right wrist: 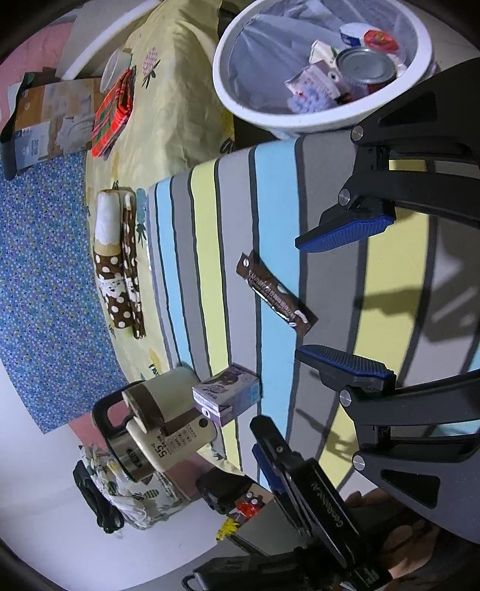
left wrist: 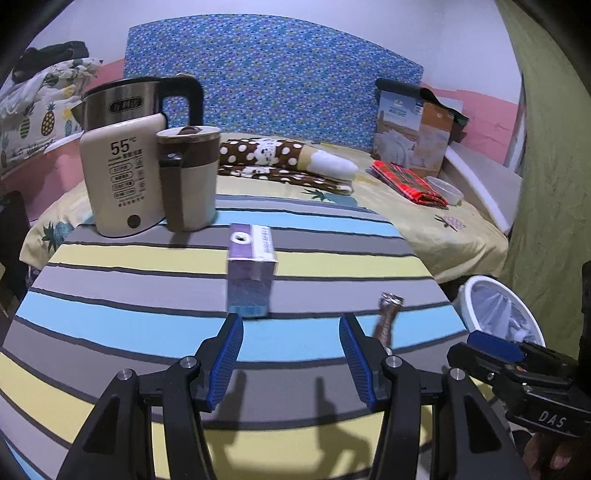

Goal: Collect trash
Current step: 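Move both grippers back from the bin toward the table, then grasp the purple milk carton with the left gripper while the right grasps the brown snack wrapper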

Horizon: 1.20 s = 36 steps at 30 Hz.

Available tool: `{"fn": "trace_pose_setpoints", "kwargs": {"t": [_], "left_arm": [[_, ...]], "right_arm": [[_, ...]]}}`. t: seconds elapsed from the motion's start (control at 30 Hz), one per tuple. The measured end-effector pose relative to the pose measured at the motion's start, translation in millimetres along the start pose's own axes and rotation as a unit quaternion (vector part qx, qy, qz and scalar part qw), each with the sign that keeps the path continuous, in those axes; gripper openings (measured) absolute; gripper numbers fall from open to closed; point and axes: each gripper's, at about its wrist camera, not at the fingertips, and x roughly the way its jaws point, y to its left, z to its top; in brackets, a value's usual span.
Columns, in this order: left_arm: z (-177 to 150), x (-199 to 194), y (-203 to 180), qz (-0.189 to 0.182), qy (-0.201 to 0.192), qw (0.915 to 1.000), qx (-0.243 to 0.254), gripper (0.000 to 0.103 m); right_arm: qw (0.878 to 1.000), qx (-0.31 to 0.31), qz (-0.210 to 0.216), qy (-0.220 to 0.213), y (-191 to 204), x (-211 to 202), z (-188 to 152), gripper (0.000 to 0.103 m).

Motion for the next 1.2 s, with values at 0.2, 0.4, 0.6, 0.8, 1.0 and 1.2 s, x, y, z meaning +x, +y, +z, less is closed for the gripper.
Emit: {"fn": "trace_pose_setpoints", "kwargs": {"t": [0.2, 0.4, 0.6, 0.8, 1.0, 1.2], "left_arm": [[11, 15, 17, 0.002, -0.002, 0.9998, -0.017, 0.056], [21, 43, 19, 0.021, 0.011, 0.9996, -0.014, 0.059], [27, 59, 19, 0.053, 0.009, 0.9986, -0.002, 0.058], [27, 64, 20, 0.06, 0.012, 0.9981, 0.003, 0.037], [25, 44, 26, 0.047, -0.004, 0.9988, -0.01, 0.037], [22, 35, 27, 0.036, -0.007, 0.9993, -0.012, 0.037]], "right_arm": [[1.0, 0.004, 0.001, 0.008, 2, 14, 4, 0.054], [1.0, 0.009, -0.002, 0.015, -3, 19, 2, 0.054], [1.0, 0.01, -0.003, 0.02, -5, 25, 4, 0.054], [1.0, 0.01, -0.005, 0.027, -3, 35, 7, 0.054], [0.999, 0.017, -0.009, 0.029, 1, 45, 10, 0.054], [0.998, 0.0, -0.042, 0.042, 10, 60, 9, 0.052]]}}
